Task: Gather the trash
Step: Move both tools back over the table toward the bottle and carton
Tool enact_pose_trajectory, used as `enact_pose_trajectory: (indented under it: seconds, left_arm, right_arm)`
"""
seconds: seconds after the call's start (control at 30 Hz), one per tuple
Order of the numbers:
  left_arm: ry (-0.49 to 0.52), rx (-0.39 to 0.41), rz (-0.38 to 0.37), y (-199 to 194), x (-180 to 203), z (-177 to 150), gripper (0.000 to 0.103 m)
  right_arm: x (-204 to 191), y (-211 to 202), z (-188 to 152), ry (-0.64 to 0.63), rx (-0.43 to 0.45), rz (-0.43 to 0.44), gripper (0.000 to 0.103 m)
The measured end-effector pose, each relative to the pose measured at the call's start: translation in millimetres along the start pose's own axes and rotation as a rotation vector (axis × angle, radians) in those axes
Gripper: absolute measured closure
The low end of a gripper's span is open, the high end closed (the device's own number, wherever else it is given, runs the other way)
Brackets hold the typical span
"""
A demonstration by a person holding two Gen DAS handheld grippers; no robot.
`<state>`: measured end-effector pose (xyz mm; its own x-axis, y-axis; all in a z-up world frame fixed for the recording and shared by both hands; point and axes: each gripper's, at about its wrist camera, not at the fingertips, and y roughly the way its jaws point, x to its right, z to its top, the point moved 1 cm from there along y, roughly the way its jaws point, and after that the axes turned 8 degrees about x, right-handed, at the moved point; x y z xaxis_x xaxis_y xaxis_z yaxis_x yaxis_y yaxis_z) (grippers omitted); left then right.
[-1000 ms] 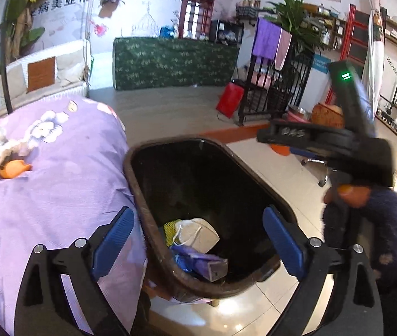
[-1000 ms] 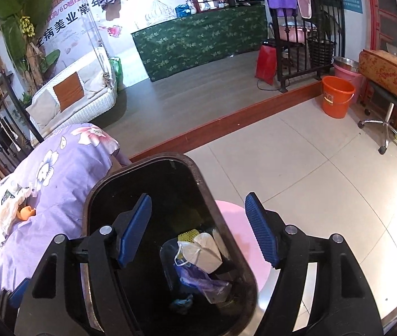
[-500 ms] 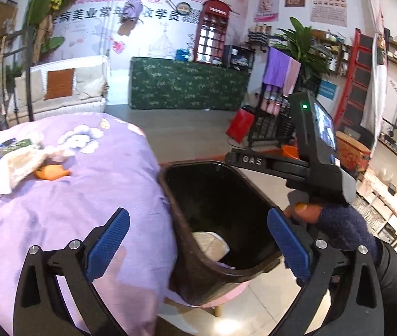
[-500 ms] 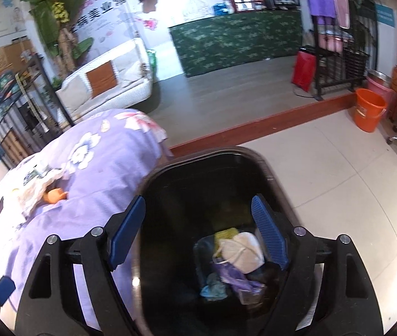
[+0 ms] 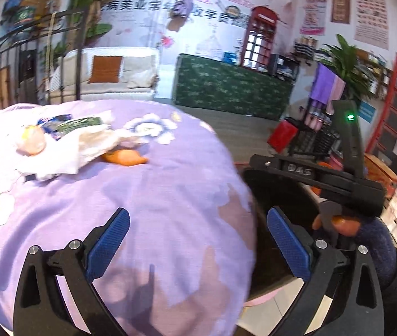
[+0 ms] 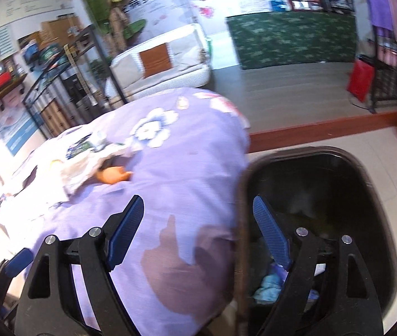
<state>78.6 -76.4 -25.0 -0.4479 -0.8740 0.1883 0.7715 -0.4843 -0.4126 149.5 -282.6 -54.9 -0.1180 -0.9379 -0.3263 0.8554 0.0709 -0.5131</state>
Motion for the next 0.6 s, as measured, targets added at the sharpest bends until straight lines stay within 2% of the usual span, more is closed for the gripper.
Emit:
enact_pose_trajectory:
  seconds: [0.33, 0.53, 0.6]
  left_arm:
    - [-0.084, -0.036, 0.129, -4.2, -88.5, 3.8, 0.006]
    - [-0.118, -0.023, 0.207, -15.5, -132.5, 12.8, 0.006]
    - [-0.121, -0.024, 0.222, -16.6, -149.3, 18.3, 0.006]
  right_arm:
    - [-89.6, 34.6, 6.8, -0.134, -0.042, 0.186, 0.023]
    - [-150.9, 55.2, 8.5, -0.244, -0.066, 0.294, 0.023]
    - [-166.8, 64.9, 12.7, -0.272, -0.065, 0.305, 0.023]
